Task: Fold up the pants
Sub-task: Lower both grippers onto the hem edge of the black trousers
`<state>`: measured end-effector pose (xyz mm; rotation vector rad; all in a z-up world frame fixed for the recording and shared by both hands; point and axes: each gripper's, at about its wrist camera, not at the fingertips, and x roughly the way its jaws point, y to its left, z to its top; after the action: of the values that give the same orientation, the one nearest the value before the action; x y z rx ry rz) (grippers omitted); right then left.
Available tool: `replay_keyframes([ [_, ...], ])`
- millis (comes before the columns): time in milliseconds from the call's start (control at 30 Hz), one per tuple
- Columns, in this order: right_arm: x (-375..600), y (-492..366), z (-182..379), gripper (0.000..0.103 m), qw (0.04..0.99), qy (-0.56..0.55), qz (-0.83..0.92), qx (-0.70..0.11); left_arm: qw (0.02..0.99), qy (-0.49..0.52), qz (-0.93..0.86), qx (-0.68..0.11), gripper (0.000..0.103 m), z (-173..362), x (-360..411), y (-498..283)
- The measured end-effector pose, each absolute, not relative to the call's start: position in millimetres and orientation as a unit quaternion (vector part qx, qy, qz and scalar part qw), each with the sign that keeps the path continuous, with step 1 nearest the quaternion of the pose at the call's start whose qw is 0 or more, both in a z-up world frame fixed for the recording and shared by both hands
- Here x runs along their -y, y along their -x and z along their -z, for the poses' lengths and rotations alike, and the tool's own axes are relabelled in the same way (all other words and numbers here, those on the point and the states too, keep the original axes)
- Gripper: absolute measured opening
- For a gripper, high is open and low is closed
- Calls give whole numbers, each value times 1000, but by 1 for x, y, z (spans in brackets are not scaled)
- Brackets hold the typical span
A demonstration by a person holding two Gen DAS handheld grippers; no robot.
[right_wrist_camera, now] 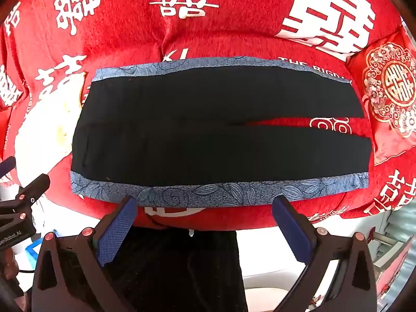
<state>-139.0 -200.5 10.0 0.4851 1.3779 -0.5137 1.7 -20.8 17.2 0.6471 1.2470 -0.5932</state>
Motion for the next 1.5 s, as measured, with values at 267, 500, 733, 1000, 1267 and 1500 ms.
replay_keyframes([
  [267,201,139,-11,103,715,-220,231,-622,726,-297,267,-560,103,-19,21,0],
  [500,200,143,-10,103,717,-216,230,-621,727,-295,261,-562,103,-19,24,2],
  [733,210,151,-11,103,726,-210,212,-619,730,-274,246,-576,103,-21,30,2],
  [1000,229,159,-13,103,739,-203,185,-616,748,-234,204,-586,103,-30,39,14],
  [1267,241,159,8,103,721,-210,170,-638,743,-217,187,-604,103,-20,41,24],
  [1500,241,153,39,103,717,-241,185,-627,729,-218,207,-614,103,23,38,11],
])
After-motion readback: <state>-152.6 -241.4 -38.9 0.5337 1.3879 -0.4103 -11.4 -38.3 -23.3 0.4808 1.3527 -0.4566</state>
